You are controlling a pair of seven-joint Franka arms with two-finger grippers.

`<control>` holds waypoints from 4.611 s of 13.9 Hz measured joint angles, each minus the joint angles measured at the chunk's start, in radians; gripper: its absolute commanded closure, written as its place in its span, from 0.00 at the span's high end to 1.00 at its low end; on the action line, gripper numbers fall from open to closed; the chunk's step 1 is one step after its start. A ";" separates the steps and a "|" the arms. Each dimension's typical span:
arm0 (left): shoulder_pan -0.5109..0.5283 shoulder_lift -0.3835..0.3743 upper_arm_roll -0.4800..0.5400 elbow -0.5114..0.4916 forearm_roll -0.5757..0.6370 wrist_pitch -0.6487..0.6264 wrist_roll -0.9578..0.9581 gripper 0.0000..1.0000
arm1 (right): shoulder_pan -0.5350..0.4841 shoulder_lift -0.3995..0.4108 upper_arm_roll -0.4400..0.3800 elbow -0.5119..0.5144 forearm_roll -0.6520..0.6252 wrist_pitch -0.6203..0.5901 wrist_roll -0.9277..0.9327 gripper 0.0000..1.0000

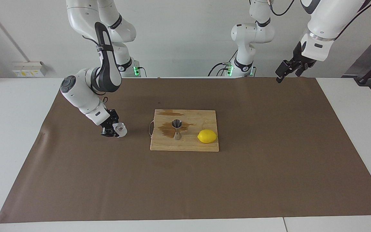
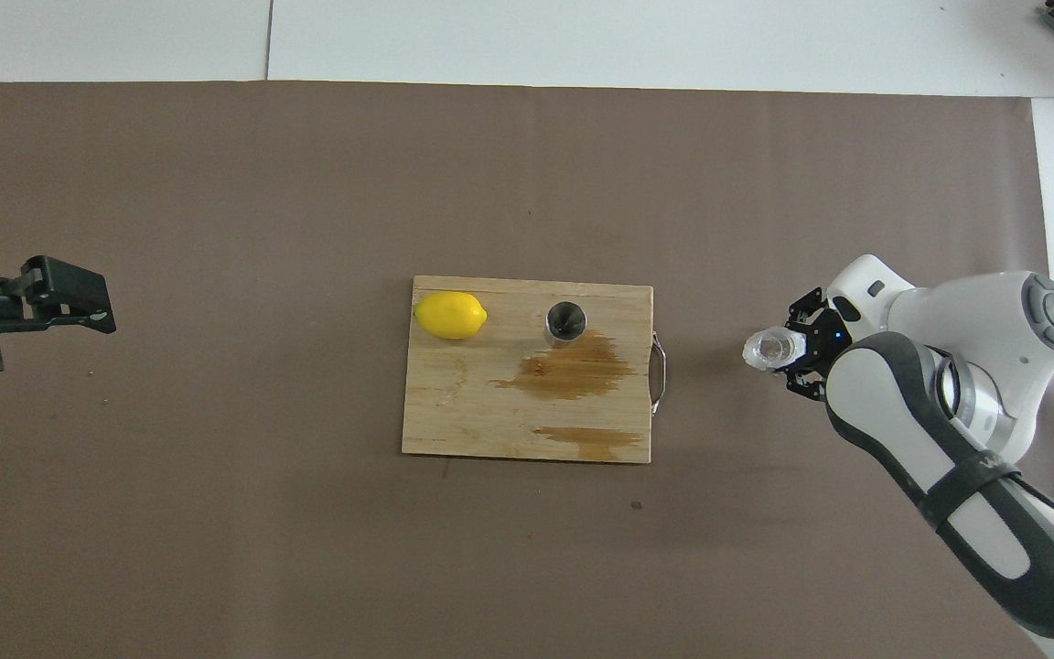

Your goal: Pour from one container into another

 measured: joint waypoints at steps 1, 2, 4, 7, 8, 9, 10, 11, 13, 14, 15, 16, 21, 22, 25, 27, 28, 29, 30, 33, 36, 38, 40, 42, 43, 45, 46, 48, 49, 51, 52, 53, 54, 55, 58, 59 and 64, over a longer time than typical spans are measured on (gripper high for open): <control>0.011 -0.003 -0.001 0.001 0.000 -0.002 0.000 1.00 | 0.027 -0.012 0.001 0.005 0.000 0.000 0.045 0.00; 0.024 -0.006 -0.001 0.001 0.000 -0.002 0.002 1.00 | 0.051 -0.021 0.002 0.010 0.000 0.000 0.089 0.00; 0.041 -0.007 0.000 0.001 0.000 -0.001 0.007 1.00 | 0.098 -0.029 0.004 0.028 -0.003 0.000 0.168 0.00; 0.043 -0.007 -0.003 0.001 0.000 0.003 0.007 1.00 | 0.164 -0.028 0.006 0.067 -0.082 0.000 0.353 0.00; 0.043 -0.007 -0.006 0.001 0.000 0.003 0.007 1.00 | 0.187 -0.027 0.006 0.083 -0.125 0.000 0.428 0.00; 0.042 -0.007 -0.008 0.000 0.000 0.003 0.007 1.00 | 0.214 -0.025 0.007 0.105 -0.174 -0.001 0.508 0.00; 0.042 -0.007 -0.009 0.000 0.000 0.003 0.007 1.00 | 0.239 -0.021 0.008 0.128 -0.227 -0.007 0.581 0.00; 0.042 -0.007 -0.009 0.000 0.000 0.003 0.007 1.00 | 0.259 -0.016 0.008 0.157 -0.286 -0.024 0.644 0.00; 0.043 -0.007 -0.007 0.000 0.000 0.003 0.007 1.00 | 0.293 0.001 0.008 0.230 -0.374 -0.079 0.719 0.00; 0.044 -0.007 -0.007 0.000 0.000 0.003 0.007 1.00 | 0.306 0.010 0.008 0.264 -0.393 -0.106 0.741 0.00; 0.044 -0.007 -0.007 0.000 0.000 0.004 0.007 1.00 | 0.321 0.019 0.008 0.295 -0.416 -0.128 0.764 0.00; 0.044 -0.007 -0.007 0.000 0.000 0.005 0.007 1.00 | 0.338 0.027 0.008 0.319 -0.450 -0.145 0.792 0.00; 0.046 -0.007 -0.024 0.000 0.000 0.009 0.103 1.00 | 0.442 0.069 0.009 0.404 -0.646 -0.215 0.938 0.00; 0.051 -0.007 -0.023 0.000 0.000 0.009 0.182 1.00 | 0.457 0.077 0.009 0.413 -0.672 -0.216 0.942 0.00; 0.078 -0.007 -0.024 0.000 0.000 0.012 0.320 1.00 | 0.491 0.096 0.008 0.421 -0.751 -0.216 0.981 0.00; 0.080 -0.007 -0.025 0.000 0.000 0.022 0.332 1.00 | 0.510 0.103 0.008 0.421 -0.796 -0.216 1.021 0.00; 0.080 -0.007 -0.027 0.000 0.000 0.026 0.332 1.00 | 0.516 0.106 0.008 0.421 -0.816 -0.216 1.032 0.00; 0.080 -0.007 -0.030 0.000 0.000 0.029 0.332 1.00 | 0.521 0.108 0.008 0.421 -0.837 -0.218 1.037 0.00; 0.080 -0.007 -0.032 0.000 0.000 0.030 0.332 1.00 | 0.525 0.110 0.008 0.421 -0.859 -0.220 1.039 0.00; 0.080 -0.007 -0.036 0.000 0.000 0.030 0.332 1.00 | 0.532 0.112 0.008 0.421 -0.912 -0.238 1.039 0.00; 0.080 -0.007 -0.036 0.000 0.000 0.030 0.334 1.00 | 0.548 0.113 0.008 0.419 -0.943 -0.257 1.042 0.00; 0.080 -0.007 -0.034 0.000 0.000 0.030 0.334 1.00 | 0.553 0.112 0.008 0.419 -0.945 -0.260 1.042 0.00; 0.081 -0.007 -0.033 0.000 0.000 0.030 0.334 1.00 | 0.557 0.112 0.008 0.419 -0.948 -0.266 1.042 0.00; 0.081 -0.007 -0.033 -0.001 0.000 0.029 0.334 1.00 | 0.566 0.112 0.008 0.419 -0.952 -0.269 1.042 0.00; 0.082 -0.007 -0.033 -0.001 0.000 0.029 0.334 1.00 | 0.569 0.112 0.008 0.419 -0.953 -0.273 1.042 0.00; 0.085 -0.007 -0.033 -0.002 0.000 0.029 0.334 1.00 | 0.572 0.112 0.008 0.419 -0.954 -0.278 1.042 0.00; 0.087 -0.007 -0.033 -0.002 0.000 0.029 0.334 1.00 | 0.572 0.112 0.008 0.419 -0.954 -0.279 1.042 0.00; 0.087 -0.007 -0.033 -0.002 0.000 0.029 0.334 1.00 | 0.572 0.112 0.007 0.419 -0.954 -0.279 1.051 0.00; 0.087 -0.007 -0.033 -0.002 0.000 0.029 0.334 1.00 | 0.572 0.112 0.007 0.419 -0.954 -0.279 1.058 0.00; 0.087 -0.007 -0.034 -0.002 0.000 0.029 0.334 1.00 | 0.572 0.111 0.006 0.420 -0.953 -0.279 1.074 0.00; 0.087 -0.007 -0.034 -0.002 0.000 0.029 0.334 1.00 | 0.572 0.110 0.005 0.420 -0.947 -0.279 1.089 0.00; 0.087 -0.007 -0.034 -0.002 0.000 0.029 0.334 1.00 | 0.571 0.109 0.005 0.420 -0.938 -0.279 1.100 0.00; 0.087 -0.007 -0.034 -0.002 0.000 0.029 0.334 1.00 | 0.570 0.108 0.004 0.420 -0.930 -0.278 1.104 0.00; 0.087 -0.007 -0.034 -0.002 0.000 0.029 0.334 1.00 | 0.570 0.107 0.004 0.420 -0.923 -0.278 1.106 0.00; 0.087 -0.007 -0.034 -0.002 0.000 0.029 0.334 1.00 | 0.559 0.102 0.004 0.421 -0.904 -0.277 1.111 0.00; 0.087 -0.007 -0.034 -0.002 0.000 0.029 0.334 1.00 | 0.556 0.100 0.002 0.421 -0.885 -0.277 1.111 0.00; 0.087 -0.007 -0.034 -0.002 0.000 0.029 0.334 1.00 | 0.548 0.093 -0.001 0.423 -0.857 -0.273 1.111 0.00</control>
